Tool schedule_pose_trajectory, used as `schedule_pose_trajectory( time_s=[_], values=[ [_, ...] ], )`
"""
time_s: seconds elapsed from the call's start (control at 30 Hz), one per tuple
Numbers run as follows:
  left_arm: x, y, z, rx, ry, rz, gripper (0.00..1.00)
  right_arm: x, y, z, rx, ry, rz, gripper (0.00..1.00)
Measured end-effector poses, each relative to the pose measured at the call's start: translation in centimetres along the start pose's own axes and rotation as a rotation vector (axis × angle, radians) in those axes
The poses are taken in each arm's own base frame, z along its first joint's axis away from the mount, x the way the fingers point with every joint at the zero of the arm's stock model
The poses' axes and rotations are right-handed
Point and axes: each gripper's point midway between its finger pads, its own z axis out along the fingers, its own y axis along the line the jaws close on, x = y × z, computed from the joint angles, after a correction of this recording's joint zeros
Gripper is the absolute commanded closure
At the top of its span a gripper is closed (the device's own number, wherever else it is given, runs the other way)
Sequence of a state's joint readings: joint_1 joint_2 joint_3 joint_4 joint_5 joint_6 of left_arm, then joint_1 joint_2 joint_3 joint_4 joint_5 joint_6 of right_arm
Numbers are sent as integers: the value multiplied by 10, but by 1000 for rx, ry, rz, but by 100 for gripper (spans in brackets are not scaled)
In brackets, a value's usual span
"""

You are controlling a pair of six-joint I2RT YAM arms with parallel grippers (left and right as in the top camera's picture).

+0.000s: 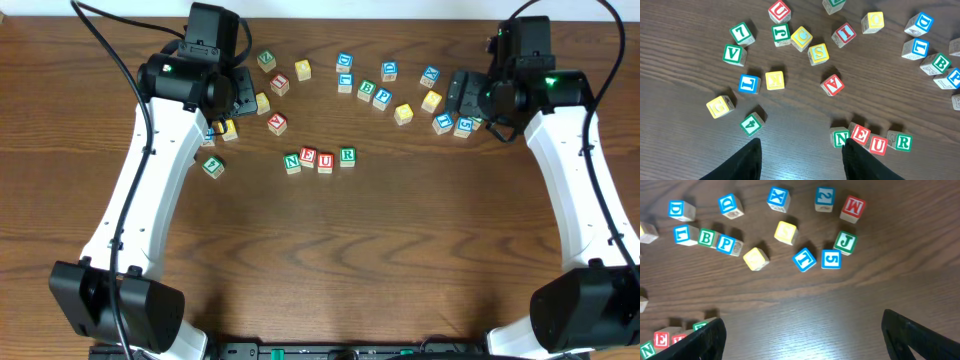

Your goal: Spell out NEURIPS

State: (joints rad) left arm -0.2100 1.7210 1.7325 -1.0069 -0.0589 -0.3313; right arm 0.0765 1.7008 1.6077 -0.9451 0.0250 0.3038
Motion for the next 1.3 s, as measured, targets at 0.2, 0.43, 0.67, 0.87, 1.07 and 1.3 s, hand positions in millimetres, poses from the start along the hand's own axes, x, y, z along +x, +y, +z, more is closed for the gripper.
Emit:
schedule_pose_trajectory(
  time_s=[0.2,0.43,0.67,0.87,1.07,1.3],
  values=[
    [0,0,0,0,0,0,48,-2,13,0,-25,-17,-21,5],
    [0,0,0,0,0,0,49,-3,26,-1,-49,-33,-42,5],
    [0,0,0,0,0,-23,49,-6,28,-1,-55,-47,-21,6],
    [-1,0,0,1,-2,-70,49,-10,29,-2,-61,-61,4,8],
    [-8,0,0,-6,-33,-98,49,-13,30,9,-59,-59,48,10],
    [-15,9,0,-39,-67,-121,49,3,27,52,-25,35,66,12]
  ],
)
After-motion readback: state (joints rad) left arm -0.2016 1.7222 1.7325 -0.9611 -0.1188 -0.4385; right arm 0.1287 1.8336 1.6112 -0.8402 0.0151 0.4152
